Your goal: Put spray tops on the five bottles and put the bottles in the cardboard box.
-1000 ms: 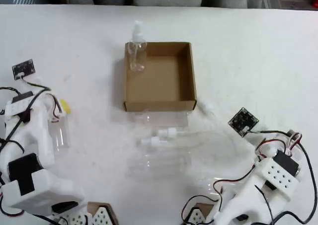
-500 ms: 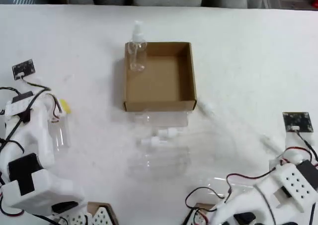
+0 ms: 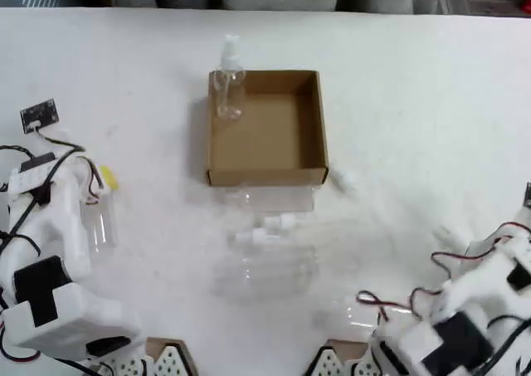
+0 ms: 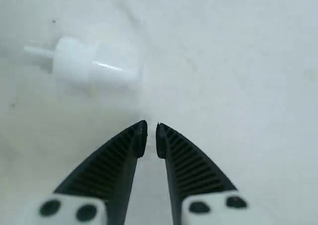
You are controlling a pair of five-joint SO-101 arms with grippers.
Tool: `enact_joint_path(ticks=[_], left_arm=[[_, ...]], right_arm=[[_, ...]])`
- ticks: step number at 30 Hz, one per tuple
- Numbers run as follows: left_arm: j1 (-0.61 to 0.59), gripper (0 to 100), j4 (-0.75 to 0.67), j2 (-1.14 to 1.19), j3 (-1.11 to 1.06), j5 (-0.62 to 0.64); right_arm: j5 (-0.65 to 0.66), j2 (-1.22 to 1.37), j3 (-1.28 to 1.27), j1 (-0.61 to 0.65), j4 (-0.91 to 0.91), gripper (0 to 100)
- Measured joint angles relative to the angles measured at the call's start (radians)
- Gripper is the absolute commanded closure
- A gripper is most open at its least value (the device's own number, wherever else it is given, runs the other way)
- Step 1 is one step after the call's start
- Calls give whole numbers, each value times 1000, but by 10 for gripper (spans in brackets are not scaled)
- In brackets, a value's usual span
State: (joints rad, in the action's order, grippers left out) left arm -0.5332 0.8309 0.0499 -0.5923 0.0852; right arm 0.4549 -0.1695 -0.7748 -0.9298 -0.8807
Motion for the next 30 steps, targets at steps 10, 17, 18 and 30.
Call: enact_joint_path(ticks=[10,17,18,30], left_arm=[[0,831,0,0,0,3],[2,831,0,0,0,-5],[2,831,0,0,0,-5],[3,831,0,0,0,-6]], right_arm=[[-97,325,267,21,-3,982],[-158,404,451,52,-26,982],[-166,413,473,63,-34,982],[-278,615,753,190,-157,982]])
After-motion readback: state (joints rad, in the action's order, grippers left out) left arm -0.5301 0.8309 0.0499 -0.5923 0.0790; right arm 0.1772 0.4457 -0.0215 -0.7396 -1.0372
